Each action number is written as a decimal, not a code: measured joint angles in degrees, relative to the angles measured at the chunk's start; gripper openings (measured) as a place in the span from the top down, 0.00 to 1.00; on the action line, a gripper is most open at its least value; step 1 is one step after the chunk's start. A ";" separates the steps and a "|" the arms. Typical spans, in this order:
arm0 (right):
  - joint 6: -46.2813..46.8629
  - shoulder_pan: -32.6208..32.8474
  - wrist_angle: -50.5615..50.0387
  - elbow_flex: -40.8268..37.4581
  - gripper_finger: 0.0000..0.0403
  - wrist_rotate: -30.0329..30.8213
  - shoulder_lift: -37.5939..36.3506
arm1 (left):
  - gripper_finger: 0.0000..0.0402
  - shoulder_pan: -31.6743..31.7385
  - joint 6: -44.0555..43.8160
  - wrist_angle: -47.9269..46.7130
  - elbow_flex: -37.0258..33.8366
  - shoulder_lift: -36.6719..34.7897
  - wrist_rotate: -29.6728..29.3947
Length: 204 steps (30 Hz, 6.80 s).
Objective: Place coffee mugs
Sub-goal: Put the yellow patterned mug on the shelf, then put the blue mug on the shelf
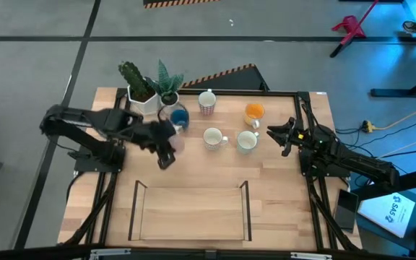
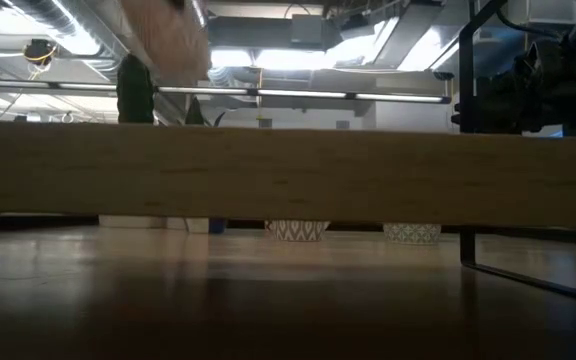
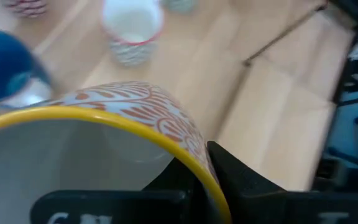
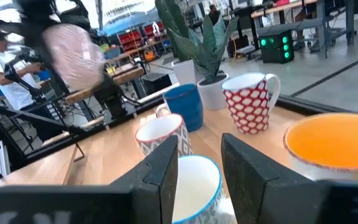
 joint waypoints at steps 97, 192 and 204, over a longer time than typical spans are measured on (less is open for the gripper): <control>-0.04 -0.02 -0.74 0.02 0.73 1.15 -0.01 | 0.71 -36.83 -33.88 -2.92 15.34 38.76 9.17; -3.44 -0.02 -0.59 0.00 0.73 0.54 -0.02 | 0.62 29.21 30.51 9.19 -3.43 29.37 -2.49; -3.37 -0.01 -0.59 0.00 0.73 0.53 0.00 | 0.97 29.55 30.82 9.41 -3.81 29.39 -1.81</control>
